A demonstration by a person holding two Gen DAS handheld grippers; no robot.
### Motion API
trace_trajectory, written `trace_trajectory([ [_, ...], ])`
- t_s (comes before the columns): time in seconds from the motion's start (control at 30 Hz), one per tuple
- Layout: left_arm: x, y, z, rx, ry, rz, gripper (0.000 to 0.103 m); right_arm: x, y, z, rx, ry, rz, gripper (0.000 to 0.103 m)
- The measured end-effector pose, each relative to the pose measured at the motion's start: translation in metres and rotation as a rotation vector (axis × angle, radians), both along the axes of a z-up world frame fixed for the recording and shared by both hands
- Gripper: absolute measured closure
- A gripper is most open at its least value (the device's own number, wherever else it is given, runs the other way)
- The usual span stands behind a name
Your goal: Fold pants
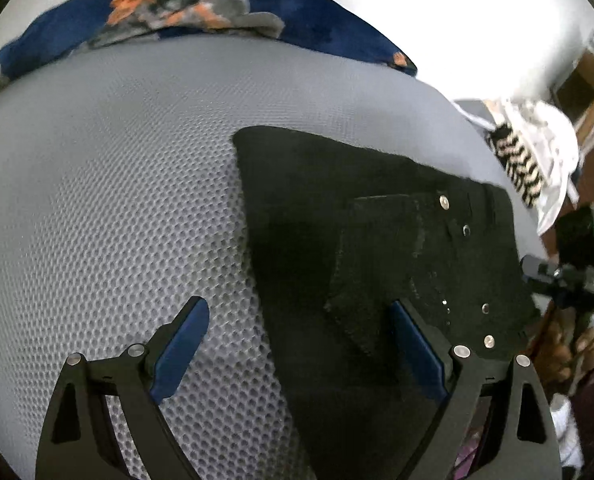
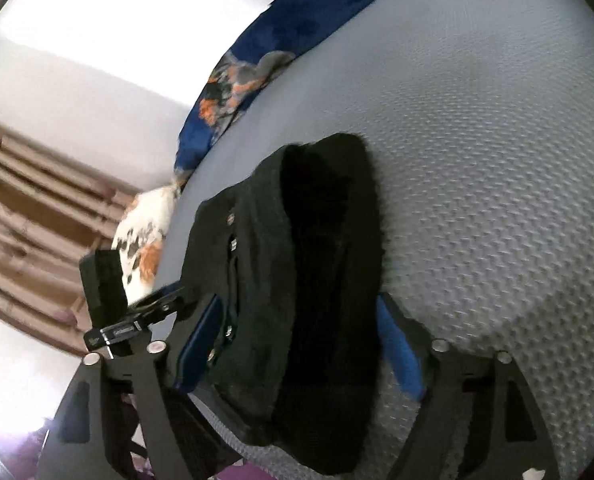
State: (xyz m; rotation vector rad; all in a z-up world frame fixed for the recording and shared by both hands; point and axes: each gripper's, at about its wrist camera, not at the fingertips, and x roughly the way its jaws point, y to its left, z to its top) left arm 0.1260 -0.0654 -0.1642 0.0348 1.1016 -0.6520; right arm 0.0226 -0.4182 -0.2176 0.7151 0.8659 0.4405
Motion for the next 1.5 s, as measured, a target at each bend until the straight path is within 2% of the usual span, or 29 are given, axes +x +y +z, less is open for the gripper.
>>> trace_trajectory([
  [0.1,-0.006,-0.016,0.001,0.033,-0.035,-0.039,0.012,0.002,0.006,0.001,-0.045,-0.008,0.022,0.024],
  [0.27,-0.019,-0.036,0.001,0.088,-0.112,-0.084,0.011,0.002,0.002,-0.001,-0.031,-0.01,0.035,0.027],
  [0.4,-0.017,-0.041,0.0,0.093,-0.114,-0.086,0.011,0.005,-0.001,-0.001,-0.013,0.014,0.041,0.025],
  [0.63,-0.017,-0.044,0.0,0.112,-0.131,-0.098,0.011,0.015,0.011,0.003,-0.037,0.018,0.102,0.001],
  [0.73,-0.018,-0.044,0.0,0.118,-0.139,-0.099,0.011,0.016,0.016,0.005,-0.081,0.022,0.117,0.001],
  [1.03,-0.02,-0.045,0.0,0.125,-0.152,-0.101,0.011,0.01,0.019,0.004,-0.103,0.005,0.11,0.001],
  [1.2,-0.021,-0.045,-0.001,0.127,-0.158,-0.101,0.011,0.011,0.033,0.009,-0.192,0.01,0.123,0.002],
  [1.3,-0.022,-0.046,-0.001,0.129,-0.163,-0.099,0.011,0.011,0.033,0.01,-0.22,0.017,0.119,0.01],
  [1.37,-0.023,-0.046,-0.001,0.129,-0.164,-0.097,0.012,0.01,0.031,0.01,-0.244,0.029,0.1,0.027],
  [1.4,-0.023,-0.045,-0.002,0.127,-0.164,-0.095,0.013,0.009,0.029,0.01,-0.26,0.039,0.087,0.031],
  [1.47,-0.024,-0.045,-0.002,0.122,-0.162,-0.093,0.016,0.009,0.022,0.009,-0.268,0.051,0.069,0.056],
  [1.5,-0.025,-0.045,-0.003,0.119,-0.162,-0.092,0.02,0.01,0.019,0.007,-0.25,0.069,0.058,0.059],
])
